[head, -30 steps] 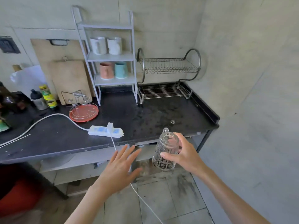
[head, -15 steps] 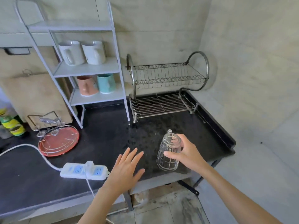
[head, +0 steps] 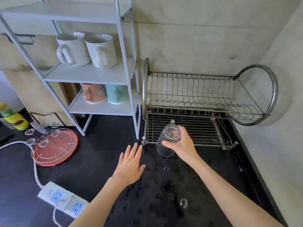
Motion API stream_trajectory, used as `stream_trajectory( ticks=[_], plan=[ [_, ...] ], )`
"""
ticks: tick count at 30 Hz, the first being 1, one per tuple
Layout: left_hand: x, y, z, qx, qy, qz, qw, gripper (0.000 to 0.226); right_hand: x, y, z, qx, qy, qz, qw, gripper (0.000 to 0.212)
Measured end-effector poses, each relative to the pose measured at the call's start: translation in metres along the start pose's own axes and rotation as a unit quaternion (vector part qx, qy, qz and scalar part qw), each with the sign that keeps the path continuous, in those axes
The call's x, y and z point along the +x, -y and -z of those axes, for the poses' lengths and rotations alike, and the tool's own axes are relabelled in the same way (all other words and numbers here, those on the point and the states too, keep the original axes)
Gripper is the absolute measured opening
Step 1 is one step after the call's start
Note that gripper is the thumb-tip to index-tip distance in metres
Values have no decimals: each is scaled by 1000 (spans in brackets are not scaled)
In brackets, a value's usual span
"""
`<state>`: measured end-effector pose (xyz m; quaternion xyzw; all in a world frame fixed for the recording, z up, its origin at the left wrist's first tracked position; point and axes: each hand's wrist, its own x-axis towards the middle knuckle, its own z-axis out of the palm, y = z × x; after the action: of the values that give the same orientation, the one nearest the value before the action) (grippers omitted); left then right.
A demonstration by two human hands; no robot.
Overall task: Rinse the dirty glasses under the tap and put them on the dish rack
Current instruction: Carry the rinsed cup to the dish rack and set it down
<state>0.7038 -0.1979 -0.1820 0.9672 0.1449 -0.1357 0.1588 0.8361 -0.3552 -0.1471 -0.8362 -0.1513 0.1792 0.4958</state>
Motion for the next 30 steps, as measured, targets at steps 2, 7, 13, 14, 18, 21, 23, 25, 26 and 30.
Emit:
stream_trajectory(
  ticks=[2,7,13,14,18,21,23,25,26,30],
  plan=[
    [21,-5,0,5,-8,13,1000,71,33,-4,-2,-17,19,14,1000,74],
    [61,-10,-3,27,-6,48,998,71,95,-13,-21,-35,72,8,997,87],
    [77,-8,-14,47,1,62,997,72,126,-31,-45,-45,113,16,992,81],
    [77,-7,-16,48,-3,64,997,72,129,-34,-47,-44,115,19,992,78],
    [77,-9,-19,36,-16,65,997,71,136,-41,-48,-50,123,22,991,82],
    [77,-9,-19,28,-18,67,997,70,137,-45,-48,-58,128,29,990,85],
    [76,-8,-18,25,-17,67,997,71,133,-44,-48,-66,131,31,989,77],
    [75,-7,-16,12,-19,69,997,72,128,-41,-45,-69,141,32,987,74],
    [74,-8,-15,-2,-24,68,997,74,123,-40,-44,-66,145,35,987,78],
    [53,-14,-14,-46,-66,51,995,76,86,-40,-30,-131,135,69,980,91]
  ],
)
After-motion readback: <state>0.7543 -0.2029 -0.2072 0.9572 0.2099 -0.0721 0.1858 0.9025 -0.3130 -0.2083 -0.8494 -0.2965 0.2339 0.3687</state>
